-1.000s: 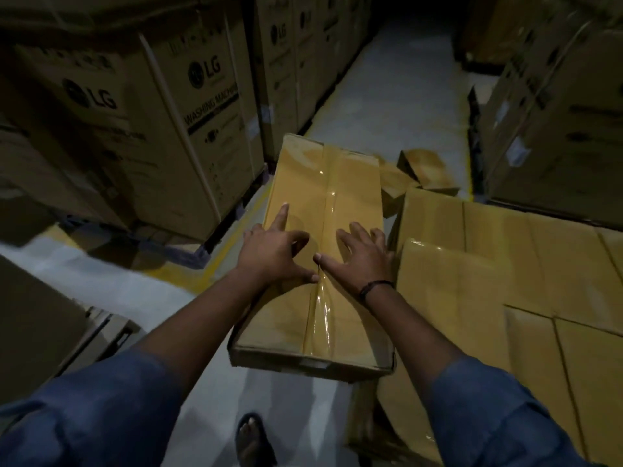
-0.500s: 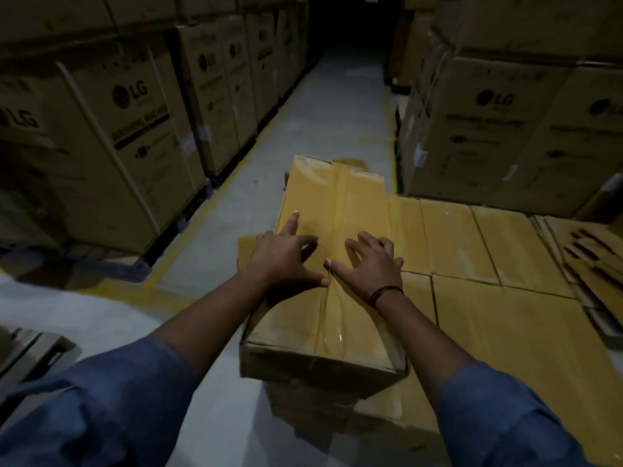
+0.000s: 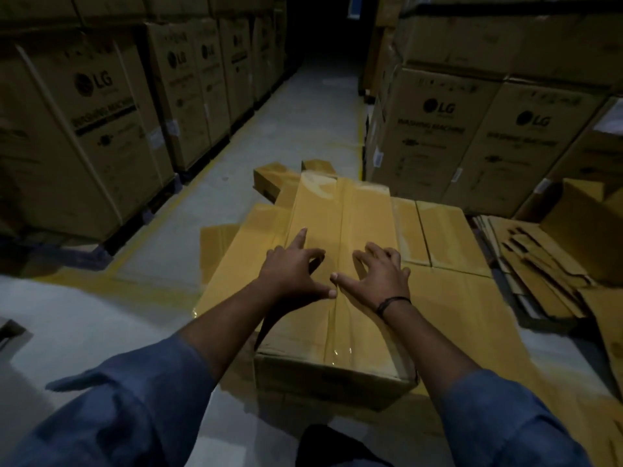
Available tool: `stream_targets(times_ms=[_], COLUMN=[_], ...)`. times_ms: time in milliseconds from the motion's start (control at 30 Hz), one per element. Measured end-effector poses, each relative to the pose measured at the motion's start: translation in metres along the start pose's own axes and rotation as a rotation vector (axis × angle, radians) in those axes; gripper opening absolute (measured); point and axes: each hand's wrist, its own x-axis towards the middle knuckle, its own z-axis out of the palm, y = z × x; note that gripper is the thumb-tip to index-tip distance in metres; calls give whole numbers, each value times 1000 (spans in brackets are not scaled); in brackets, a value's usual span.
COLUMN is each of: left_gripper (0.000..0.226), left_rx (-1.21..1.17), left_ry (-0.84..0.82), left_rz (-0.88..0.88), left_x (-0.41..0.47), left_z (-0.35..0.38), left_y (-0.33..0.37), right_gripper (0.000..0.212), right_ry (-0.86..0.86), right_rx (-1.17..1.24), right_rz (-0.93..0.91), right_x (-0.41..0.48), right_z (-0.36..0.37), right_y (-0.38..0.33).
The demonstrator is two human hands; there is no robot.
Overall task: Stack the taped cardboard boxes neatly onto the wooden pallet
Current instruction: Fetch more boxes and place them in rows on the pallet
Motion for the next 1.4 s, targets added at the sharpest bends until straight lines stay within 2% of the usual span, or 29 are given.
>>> stream_targets(times_ms=[267, 500, 733, 1100, 1400], left_gripper=[113, 113, 108, 104, 105], left_rx=[20, 41, 4, -7, -14], left_ry=[-51, -195, -249, -249, -348], left_rz=[-2, -51, -118, -118, -36], left_x=[37, 103, 138, 176, 202], left_z=[44, 87, 126, 162, 191], left_y=[62, 86, 98, 43, -13], right_gripper=[84, 84, 75, 73, 67], right_ry=[-51, -142, -191, -274, -264], right_rx=[-14, 6, 5, 22, -76], right_rz=[31, 20, -11, 39, 53], right_x=[16, 66, 104, 137, 152], right_z=[4, 35, 64, 125, 162], right_y=[83, 142, 181, 163, 140])
